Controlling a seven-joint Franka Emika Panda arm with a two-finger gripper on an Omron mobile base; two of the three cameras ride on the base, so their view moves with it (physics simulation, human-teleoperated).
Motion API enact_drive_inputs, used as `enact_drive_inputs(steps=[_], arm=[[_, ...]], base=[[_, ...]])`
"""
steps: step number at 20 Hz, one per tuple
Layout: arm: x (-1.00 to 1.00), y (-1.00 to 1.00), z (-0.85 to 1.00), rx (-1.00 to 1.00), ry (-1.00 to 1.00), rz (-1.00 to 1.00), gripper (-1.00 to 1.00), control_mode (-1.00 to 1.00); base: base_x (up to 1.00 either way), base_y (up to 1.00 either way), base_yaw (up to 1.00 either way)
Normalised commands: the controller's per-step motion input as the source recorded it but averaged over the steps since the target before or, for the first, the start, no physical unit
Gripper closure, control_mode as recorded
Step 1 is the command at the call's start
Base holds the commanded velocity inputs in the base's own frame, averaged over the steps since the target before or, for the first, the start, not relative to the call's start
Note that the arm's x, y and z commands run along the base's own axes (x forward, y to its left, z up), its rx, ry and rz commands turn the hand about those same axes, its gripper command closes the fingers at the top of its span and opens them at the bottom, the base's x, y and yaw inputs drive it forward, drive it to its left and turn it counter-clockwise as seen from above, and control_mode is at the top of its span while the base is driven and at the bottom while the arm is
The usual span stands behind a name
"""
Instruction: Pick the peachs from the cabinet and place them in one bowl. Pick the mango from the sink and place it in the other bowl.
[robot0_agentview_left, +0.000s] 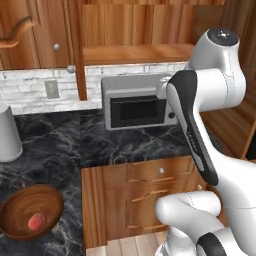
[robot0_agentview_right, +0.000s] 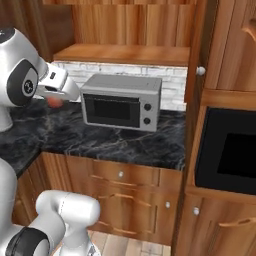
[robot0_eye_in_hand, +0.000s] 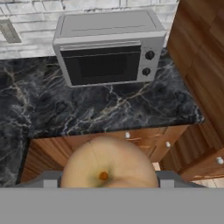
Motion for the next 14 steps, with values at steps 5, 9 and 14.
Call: enact_drive_inputs(steps=[5, 9, 14], arm=[[0.0, 0.0, 0.0, 0.0, 0.0, 0.0, 1.0, 1.0], [0.0, 0.0, 0.0, 0.0, 0.0, 0.0, 1.0, 1.0], [0.0, 0.0, 0.0, 0.0, 0.0, 0.0, 1.0, 1.0]], base=[[-0.46, 0.0, 0.08], [-0.45, 0.0, 0.22], [-0.39, 0.0, 0.36]])
